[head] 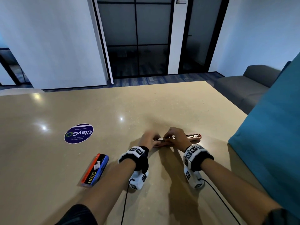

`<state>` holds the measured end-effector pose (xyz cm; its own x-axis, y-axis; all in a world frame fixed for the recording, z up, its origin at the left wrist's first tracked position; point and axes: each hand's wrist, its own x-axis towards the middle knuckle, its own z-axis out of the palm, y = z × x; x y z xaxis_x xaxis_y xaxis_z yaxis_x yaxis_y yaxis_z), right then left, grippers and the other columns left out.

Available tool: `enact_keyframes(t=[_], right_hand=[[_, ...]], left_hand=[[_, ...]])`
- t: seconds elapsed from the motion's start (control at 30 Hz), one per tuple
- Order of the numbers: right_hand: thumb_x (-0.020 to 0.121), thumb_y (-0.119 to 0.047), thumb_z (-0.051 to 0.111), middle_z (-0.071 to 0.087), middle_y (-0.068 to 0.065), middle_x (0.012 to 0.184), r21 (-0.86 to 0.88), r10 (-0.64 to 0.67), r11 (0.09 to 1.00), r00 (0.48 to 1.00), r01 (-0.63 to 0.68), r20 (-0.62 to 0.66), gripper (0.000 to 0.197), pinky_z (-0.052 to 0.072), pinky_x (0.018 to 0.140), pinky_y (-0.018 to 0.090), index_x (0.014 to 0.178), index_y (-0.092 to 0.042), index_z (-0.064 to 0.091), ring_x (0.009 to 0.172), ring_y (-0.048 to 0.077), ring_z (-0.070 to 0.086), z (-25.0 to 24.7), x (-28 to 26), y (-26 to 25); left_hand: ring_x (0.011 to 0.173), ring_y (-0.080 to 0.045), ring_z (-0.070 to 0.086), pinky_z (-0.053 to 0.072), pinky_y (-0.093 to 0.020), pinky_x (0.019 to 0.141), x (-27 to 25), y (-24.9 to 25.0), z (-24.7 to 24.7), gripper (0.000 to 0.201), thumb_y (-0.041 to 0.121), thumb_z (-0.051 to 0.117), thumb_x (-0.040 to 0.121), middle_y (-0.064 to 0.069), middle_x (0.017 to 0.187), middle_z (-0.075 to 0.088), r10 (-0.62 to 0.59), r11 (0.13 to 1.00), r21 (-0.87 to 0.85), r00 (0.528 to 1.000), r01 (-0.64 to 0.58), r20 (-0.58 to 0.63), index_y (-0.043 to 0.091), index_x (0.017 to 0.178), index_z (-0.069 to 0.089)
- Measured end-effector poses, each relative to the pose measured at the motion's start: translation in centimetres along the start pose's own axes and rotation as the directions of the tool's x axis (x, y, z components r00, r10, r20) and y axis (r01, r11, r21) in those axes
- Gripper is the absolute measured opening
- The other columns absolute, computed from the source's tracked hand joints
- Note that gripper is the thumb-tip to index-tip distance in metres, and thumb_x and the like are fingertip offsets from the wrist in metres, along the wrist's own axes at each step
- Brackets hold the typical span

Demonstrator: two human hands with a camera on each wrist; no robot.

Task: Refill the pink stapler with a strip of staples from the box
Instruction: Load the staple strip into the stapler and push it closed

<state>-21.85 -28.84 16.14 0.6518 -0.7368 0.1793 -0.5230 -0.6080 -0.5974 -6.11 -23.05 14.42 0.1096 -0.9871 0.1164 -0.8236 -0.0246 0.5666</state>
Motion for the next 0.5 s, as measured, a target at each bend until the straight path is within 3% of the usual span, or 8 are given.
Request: enact_keyframes(t=[0.1,0.23,0.37,0.5], right_hand=[[0.07,-0.006,0.074,0.065,0.02,0.08,0.005,0.005,1.0,1.0,-0.005,0.0,0.013,0.047,0.074,0.04,0.081,-0.001,0.075,0.078,0.034,0.062,-0.1,0.1,0.0],[0.07,-0.007,0.075,0.055,0.006,0.072,0.002,0.002,1.0,1.0,-0.002,0.012,0.012,0.044,0.07,0.037,0.081,-0.002,0.076,0.074,0.031,0.06,-0.2,0.3,-0.3],[0.069,-0.005,0.076,0.053,0.005,0.071,0.006,0.01,1.0,1.0,-0.01,0.011,0.013,0.034,0.066,0.026,0.081,-0.001,0.076,0.071,0.02,0.053,-0.1,0.5,-0.2],[0.069,-0.003,0.075,0.052,0.0,0.067,0.015,0.015,1.0,1.0,-0.015,0.0,0.011,0.034,0.058,0.01,0.08,-0.002,0.077,0.07,0.016,0.053,0.0,0.5,0.0]], left_hand=[[0.098,-0.03,0.062,0.05,-0.034,0.086,-0.1,0.1,-0.1,0.024,0.013,0.073,0.079,-0.018,0.102,0.069,0.001,1.0,-0.004,1.0,-0.001,0.002,0.002,0.1,0.072],[0.095,-0.029,0.063,0.049,-0.032,0.083,-0.3,0.3,-0.3,0.023,0.013,0.074,0.078,-0.017,0.1,0.07,0.004,0.999,-0.032,1.0,-0.004,-0.005,0.001,0.098,0.073],[0.089,-0.027,0.068,0.051,-0.027,0.078,-0.8,0.2,-0.5,0.019,0.008,0.076,0.074,-0.018,0.092,0.074,-0.017,0.991,-0.135,0.999,0.011,-0.037,-0.001,0.091,0.073],[0.087,-0.025,0.07,0.048,-0.019,0.074,-1.2,0.2,-0.6,0.016,0.006,0.077,0.074,-0.017,0.089,0.075,-0.043,0.981,-0.19,0.997,0.03,-0.067,0.0,0.088,0.073]])
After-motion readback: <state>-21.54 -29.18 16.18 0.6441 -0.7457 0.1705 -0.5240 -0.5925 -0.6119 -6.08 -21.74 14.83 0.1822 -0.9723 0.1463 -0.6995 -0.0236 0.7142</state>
